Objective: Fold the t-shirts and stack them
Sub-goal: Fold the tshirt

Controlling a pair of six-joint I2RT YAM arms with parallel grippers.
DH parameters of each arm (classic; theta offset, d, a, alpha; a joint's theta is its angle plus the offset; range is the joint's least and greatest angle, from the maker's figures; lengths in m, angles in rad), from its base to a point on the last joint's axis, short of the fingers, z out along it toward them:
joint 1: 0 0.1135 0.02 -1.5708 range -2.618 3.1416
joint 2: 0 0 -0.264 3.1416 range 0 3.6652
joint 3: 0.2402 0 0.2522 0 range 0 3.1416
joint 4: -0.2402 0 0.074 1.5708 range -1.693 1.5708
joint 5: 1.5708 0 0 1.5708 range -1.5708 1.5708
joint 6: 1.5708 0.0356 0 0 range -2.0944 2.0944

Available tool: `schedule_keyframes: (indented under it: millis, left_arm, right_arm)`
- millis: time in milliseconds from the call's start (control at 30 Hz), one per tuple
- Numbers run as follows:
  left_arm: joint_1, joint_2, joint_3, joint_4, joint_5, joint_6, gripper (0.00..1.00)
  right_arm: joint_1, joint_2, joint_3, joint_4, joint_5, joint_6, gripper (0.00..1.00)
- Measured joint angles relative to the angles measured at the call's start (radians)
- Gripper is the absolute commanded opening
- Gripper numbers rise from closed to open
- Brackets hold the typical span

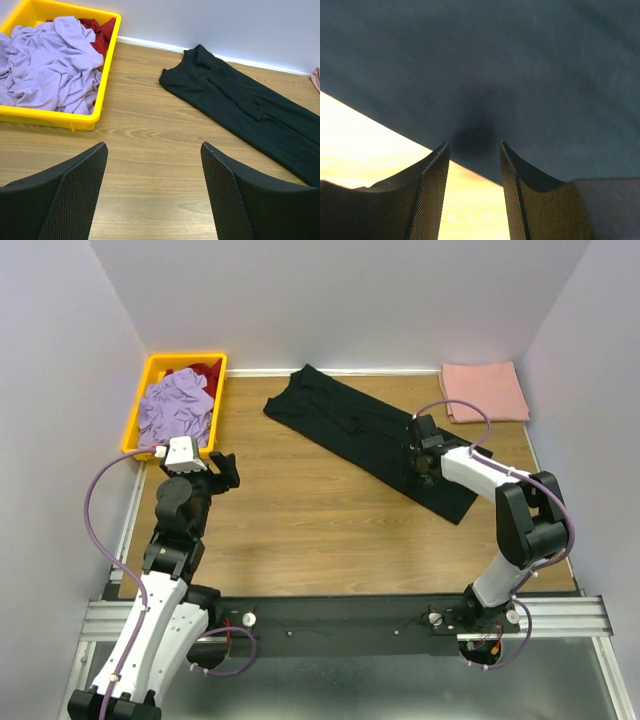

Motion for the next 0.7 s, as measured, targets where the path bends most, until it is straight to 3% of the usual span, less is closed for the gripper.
schedule_keyframes:
  millis: [267,500,633,700]
  left_arm:
    - [0.0,-0.013,0.0,-0.003,0.0,-0.001,0.82]
    - [0.0,-0.023,0.0,-0.027,-0.008,-0.002,0.82]
    - [0.0,-0.045,0.0,-0.034,-0.011,-0.008,0.82]
    - [0.0,-0.051,0.0,-0.034,-0.011,-0.009,0.82]
  right_arm:
    - [0.0,0.004,-0.074,-0.044,0.022,0.036,0.46]
    - [0.009,0.007,-0.072,-0.042,-0.116,0.019,0.47]
    - [0.135,0.005,-0.072,-0.047,-0.24,0.083,0.5]
    - [0.264,0.014,-0.062,-0.055,-0.301,0.133,0.5]
